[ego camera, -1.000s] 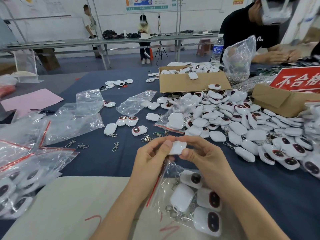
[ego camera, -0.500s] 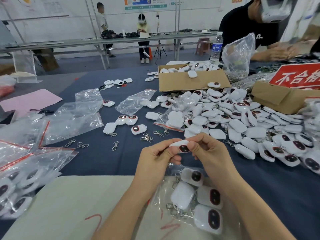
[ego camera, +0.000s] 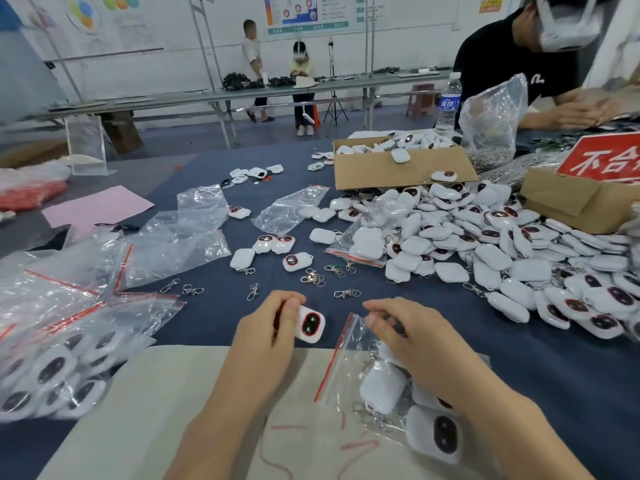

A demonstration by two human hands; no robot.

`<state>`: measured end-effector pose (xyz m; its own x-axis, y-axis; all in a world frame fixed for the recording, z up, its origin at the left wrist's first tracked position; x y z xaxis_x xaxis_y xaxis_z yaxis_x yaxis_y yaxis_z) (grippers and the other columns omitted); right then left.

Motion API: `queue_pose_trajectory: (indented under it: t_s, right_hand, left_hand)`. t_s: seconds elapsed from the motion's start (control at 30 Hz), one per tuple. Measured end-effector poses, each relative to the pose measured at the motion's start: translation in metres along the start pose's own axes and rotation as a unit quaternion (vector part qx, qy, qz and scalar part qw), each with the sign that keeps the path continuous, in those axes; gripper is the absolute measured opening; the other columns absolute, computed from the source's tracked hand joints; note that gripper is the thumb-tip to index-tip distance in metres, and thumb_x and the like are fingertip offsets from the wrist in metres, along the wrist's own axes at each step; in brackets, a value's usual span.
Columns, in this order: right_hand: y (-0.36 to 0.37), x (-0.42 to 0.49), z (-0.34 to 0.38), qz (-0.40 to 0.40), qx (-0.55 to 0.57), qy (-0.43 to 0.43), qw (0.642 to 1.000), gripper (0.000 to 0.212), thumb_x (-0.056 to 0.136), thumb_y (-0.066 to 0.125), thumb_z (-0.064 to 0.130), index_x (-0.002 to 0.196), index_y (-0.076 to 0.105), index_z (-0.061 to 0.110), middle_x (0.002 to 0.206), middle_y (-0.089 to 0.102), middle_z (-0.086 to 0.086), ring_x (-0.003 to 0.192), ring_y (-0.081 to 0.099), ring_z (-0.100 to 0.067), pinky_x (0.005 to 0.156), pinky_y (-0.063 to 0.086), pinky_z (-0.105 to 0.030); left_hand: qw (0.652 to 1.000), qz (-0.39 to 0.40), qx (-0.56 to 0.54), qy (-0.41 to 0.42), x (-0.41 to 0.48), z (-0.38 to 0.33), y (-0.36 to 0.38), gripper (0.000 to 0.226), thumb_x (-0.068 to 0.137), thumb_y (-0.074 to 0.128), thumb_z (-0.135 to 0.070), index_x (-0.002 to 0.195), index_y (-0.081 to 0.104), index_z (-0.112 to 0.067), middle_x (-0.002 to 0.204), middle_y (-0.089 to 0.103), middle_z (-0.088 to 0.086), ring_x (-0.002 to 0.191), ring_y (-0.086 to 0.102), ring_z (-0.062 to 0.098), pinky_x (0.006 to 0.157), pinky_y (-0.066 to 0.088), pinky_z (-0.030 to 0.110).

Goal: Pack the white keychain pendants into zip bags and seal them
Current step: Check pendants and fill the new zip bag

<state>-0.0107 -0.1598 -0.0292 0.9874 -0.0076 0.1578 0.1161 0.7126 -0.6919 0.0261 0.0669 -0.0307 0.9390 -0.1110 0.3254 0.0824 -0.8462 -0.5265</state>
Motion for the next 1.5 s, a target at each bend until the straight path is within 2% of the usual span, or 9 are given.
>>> queue_pose_trajectory:
  t_s: [0.13,0.3,0.57,0.87,1.03,1.17,1.27,1.37,1.5]
  right_hand:
    - [0.001,0.001,-0.001,0.02,-0.036,-0.024,0.999,0.029,0.101,0.05,0.044,0.129,0.06,0.043,0.096,0.057,0.033,0.104,0.049,0.004,0.093,0.041,-0.021]
    - [0.002,0.002,-0.004,0.02,0.002,-0.023,1.0,0.024,0.1,0.057,0.039,0.122,0.064,0.046,0.098,0.059,0.042,0.103,0.052,0.008,0.083,0.039,-0.008]
    - [0.002,0.002,-0.001,0.029,0.051,-0.042,0.997,0.046,0.098,0.064,0.02,0.109,0.062,0.065,0.095,0.062,0.027,0.088,0.055,0.001,0.078,0.039,-0.01]
    - [-0.007,-0.001,0.008,-0.028,0.105,-0.051,0.993,0.039,0.093,0.069,0.014,0.097,0.067,0.053,0.092,0.066,0.014,0.08,0.056,-0.006,0.073,0.042,-0.012]
    - [-0.009,-0.001,0.009,-0.054,0.1,-0.052,0.992,0.039,0.092,0.07,0.015,0.098,0.066,0.054,0.092,0.068,0.013,0.083,0.06,-0.01,0.074,0.047,-0.018]
    - [-0.011,-0.002,0.014,-0.057,0.121,-0.047,0.99,0.038,0.092,0.07,0.013,0.093,0.067,0.051,0.092,0.068,0.014,0.084,0.06,-0.01,0.075,0.048,-0.02]
    - [-0.015,-0.004,0.017,-0.061,0.143,-0.039,0.987,0.034,0.093,0.069,0.013,0.09,0.072,0.046,0.09,0.07,0.018,0.08,0.061,-0.005,0.074,0.046,-0.012]
    - [-0.018,-0.006,0.02,-0.04,0.187,-0.016,0.981,0.023,0.097,0.065,0.021,0.102,0.073,0.042,0.09,0.075,0.02,0.084,0.068,0.005,0.078,0.048,-0.008]
    - [-0.03,-0.004,0.01,-0.082,0.138,0.016,0.987,0.021,0.1,0.056,0.035,0.113,0.066,0.048,0.095,0.076,0.02,0.079,0.067,0.006,0.075,0.049,-0.013]
  left_hand:
    - [0.998,0.038,0.045,0.006,-0.011,-0.003,0.001,0.014,0.104,0.046,-0.042,0.101,0.059,-0.048,0.087,0.069,-0.024,0.077,0.062,0.002,0.066,0.046,0.023]
    - [0.99,0.097,0.095,0.024,-0.016,-0.017,0.01,0.01,0.104,0.044,-0.044,0.105,0.052,-0.048,0.087,0.069,-0.024,0.081,0.063,0.002,0.077,0.053,0.035]
    - [0.994,0.106,-0.035,-0.003,-0.017,-0.026,0.02,0.013,0.098,0.063,-0.028,0.088,0.068,-0.034,0.085,0.069,-0.017,0.077,0.064,0.001,0.069,0.045,0.012]
    - [0.969,0.119,-0.207,-0.057,-0.015,-0.031,0.019,0.021,0.094,0.071,-0.018,0.1,0.068,-0.038,0.082,0.074,-0.005,0.067,0.063,0.007,0.065,0.05,0.017]
    - [0.97,0.152,-0.186,-0.022,-0.022,-0.037,0.024,0.029,0.1,0.061,-0.013,0.109,0.064,-0.04,0.08,0.073,-0.007,0.068,0.059,0.018,0.065,0.048,0.028]
    - [0.962,0.209,-0.174,-0.011,-0.031,-0.045,0.028,0.027,0.099,0.049,-0.044,0.123,0.056,-0.056,0.067,0.061,-0.015,0.061,0.045,0.016,0.06,0.041,0.03]
    - [0.956,0.229,-0.182,0.003,-0.033,-0.047,0.025,0.038,0.094,0.042,-0.06,0.131,0.051,-0.059,0.091,0.076,-0.015,0.077,0.066,0.007,0.074,0.049,0.016]
    - [0.969,0.19,-0.16,0.011,-0.031,-0.046,0.024,0.035,0.094,0.042,-0.064,0.126,0.054,-0.059,0.095,0.077,-0.011,0.085,0.072,0.007,0.077,0.054,0.019]
    - [0.992,0.058,-0.112,0.014,-0.023,-0.035,0.021,0.022,0.105,0.044,-0.046,0.114,0.062,-0.053,0.084,0.075,-0.01,0.073,0.072,0.011,0.068,0.055,0.024]
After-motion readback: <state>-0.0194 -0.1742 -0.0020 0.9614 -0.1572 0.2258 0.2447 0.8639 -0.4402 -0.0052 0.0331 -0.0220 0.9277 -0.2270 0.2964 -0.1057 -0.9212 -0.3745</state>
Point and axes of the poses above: each hand's wrist, its own x-axis towards the middle knuckle, its own y-axis out of the palm, z = x × y, the point moved 1 cm from there along x, towards the middle knuckle
